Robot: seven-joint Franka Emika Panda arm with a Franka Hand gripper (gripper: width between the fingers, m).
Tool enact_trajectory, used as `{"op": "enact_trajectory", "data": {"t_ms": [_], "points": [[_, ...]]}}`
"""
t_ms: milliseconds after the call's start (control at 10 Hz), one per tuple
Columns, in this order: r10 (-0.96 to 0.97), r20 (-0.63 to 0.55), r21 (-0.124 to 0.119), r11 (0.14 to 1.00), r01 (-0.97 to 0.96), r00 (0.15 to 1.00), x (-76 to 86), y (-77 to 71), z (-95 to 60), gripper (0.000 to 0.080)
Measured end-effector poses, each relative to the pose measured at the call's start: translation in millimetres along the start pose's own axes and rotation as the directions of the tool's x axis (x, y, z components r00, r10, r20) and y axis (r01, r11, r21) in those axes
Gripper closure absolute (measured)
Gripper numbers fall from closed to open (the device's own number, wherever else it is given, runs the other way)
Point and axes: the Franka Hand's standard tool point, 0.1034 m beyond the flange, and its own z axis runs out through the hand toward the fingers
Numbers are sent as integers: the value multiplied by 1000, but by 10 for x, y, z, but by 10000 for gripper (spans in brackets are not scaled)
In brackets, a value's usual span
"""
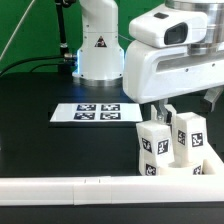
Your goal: Assemble stool
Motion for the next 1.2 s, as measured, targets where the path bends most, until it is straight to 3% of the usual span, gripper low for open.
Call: {"op": "enact_trajectory", "data": {"t_ms": [400, 1000, 1100, 1200], "points": [[55, 1, 6, 998, -55, 998, 47, -191, 69, 150], [72, 0, -5, 997, -72, 997, 27, -165, 190, 152], [71, 0, -5, 997, -71, 997, 27, -164, 191, 349], [78, 0, -12, 997, -78, 997, 20, -122, 186, 460]]}}
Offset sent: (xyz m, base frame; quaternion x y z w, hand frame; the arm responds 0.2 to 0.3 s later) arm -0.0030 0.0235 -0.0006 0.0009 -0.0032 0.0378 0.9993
